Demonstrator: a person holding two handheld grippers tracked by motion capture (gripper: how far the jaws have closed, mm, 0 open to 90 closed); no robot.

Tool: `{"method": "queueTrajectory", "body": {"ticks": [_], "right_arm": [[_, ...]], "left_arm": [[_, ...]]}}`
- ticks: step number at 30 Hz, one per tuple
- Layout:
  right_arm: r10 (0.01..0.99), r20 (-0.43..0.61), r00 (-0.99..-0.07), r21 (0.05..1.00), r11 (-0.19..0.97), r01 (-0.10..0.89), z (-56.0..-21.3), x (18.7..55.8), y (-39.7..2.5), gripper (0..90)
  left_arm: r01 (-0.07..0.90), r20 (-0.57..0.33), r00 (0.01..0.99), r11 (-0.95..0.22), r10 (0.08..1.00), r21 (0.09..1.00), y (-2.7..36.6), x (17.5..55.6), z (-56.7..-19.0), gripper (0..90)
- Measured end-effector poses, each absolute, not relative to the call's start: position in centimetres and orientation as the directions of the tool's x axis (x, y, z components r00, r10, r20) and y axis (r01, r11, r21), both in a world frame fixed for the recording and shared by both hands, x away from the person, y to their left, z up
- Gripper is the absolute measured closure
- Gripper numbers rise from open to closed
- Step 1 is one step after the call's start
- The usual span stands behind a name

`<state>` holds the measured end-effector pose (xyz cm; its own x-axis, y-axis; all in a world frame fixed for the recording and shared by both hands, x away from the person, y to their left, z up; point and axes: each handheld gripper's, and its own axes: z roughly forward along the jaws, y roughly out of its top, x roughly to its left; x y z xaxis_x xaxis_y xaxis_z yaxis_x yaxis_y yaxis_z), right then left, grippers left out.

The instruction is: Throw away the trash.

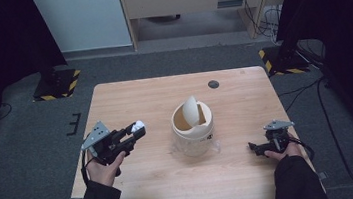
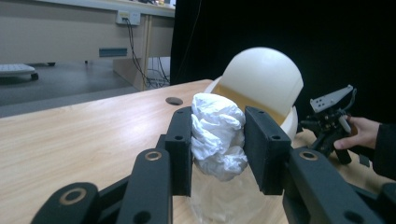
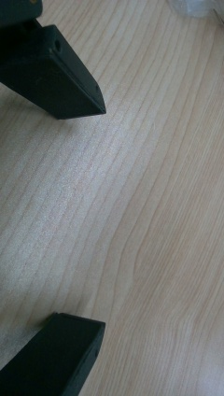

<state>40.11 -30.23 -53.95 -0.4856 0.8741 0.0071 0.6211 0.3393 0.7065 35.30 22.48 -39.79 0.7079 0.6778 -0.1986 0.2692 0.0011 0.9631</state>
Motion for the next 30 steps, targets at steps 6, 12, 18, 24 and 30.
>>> {"method": "queueTrajectory", "body": {"ticks": [6,12,18,24,30], "right_arm": [[0.874,0.005,-0.486,0.707,0.341,0.620,-54.0,40.1,-30.2,0.5],[0.874,0.005,-0.486,0.707,0.340,0.620,-54.0,40.1,-30.2,0.5],[0.874,0.007,-0.486,0.707,0.339,0.620,-54.0,40.1,-30.2,0.5],[0.874,0.007,-0.486,0.707,0.340,0.621,-54.0,40.1,-30.2,0.5],[0.874,0.006,-0.486,0.707,0.340,0.620,-54.0,40.1,-30.2,0.5]], "left_arm": [[0.253,-0.189,0.718,0.001,0.670,0.967,21.4,36.3,-39.3,63.5],[0.247,-0.187,0.725,0.003,0.663,0.969,20.4,37.4,-39.1,63.6],[0.250,-0.182,0.732,-0.011,0.657,0.968,19.4,38.2,-39.4,63.6],[0.251,-0.182,0.739,-0.015,0.649,0.968,18.5,38.8,-39.6,63.6],[0.257,-0.175,0.747,-0.036,0.641,0.966,17.6,39.4,-40.0,63.6]]}}
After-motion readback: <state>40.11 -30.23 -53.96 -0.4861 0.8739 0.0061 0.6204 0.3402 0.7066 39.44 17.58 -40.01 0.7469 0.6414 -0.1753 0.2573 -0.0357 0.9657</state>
